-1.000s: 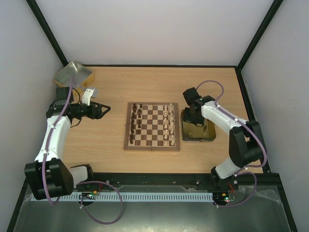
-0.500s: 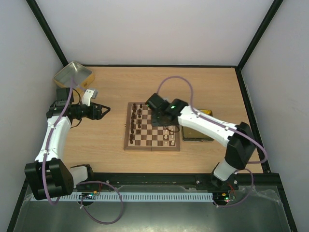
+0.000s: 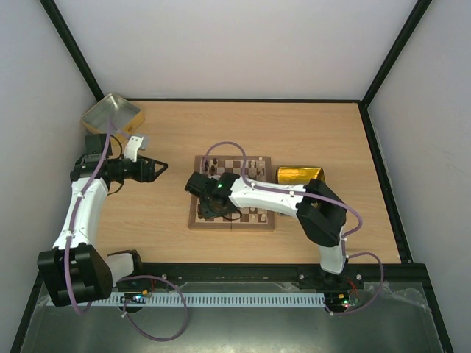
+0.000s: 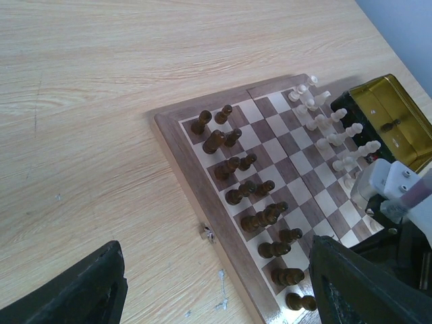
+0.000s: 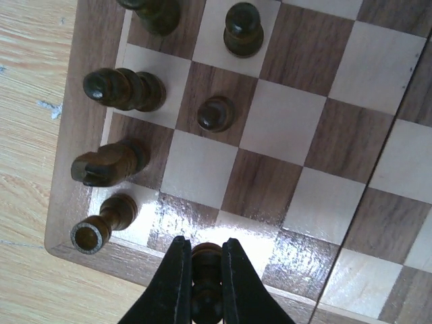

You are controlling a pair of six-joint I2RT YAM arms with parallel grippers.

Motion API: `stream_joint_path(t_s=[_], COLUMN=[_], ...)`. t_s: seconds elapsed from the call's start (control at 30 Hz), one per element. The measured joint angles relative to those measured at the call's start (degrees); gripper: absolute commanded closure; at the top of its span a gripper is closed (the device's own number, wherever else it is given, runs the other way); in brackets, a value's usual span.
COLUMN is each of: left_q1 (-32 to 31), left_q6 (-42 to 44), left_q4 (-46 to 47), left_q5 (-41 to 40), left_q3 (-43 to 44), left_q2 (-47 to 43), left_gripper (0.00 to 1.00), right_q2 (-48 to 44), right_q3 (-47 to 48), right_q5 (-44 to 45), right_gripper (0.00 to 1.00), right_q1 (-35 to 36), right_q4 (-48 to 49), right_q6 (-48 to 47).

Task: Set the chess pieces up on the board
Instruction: Place the chess piece on the chessboard.

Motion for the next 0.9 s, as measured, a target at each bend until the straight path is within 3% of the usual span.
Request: stream_joint_path(t_s=[0.3, 0.9], left_q1=[0.0, 0.0], left_q6=[0.0, 0.0], left_q4=[0.0, 0.0], left_q5=[0.0, 0.2], left_q3=[-0.2, -0.2], left_q2=[-0.3, -0.4], left_gripper=[0.26, 0.26], right_q2=[3.2, 6.1], right_q3=[4.5, 4.8], right_q5=[-0.2, 0.9], right_gripper=[0.98, 0.98], right_q1=[0.0, -0.6], right_q4=[1.1, 1.4], right_q6=[0.0, -0.3])
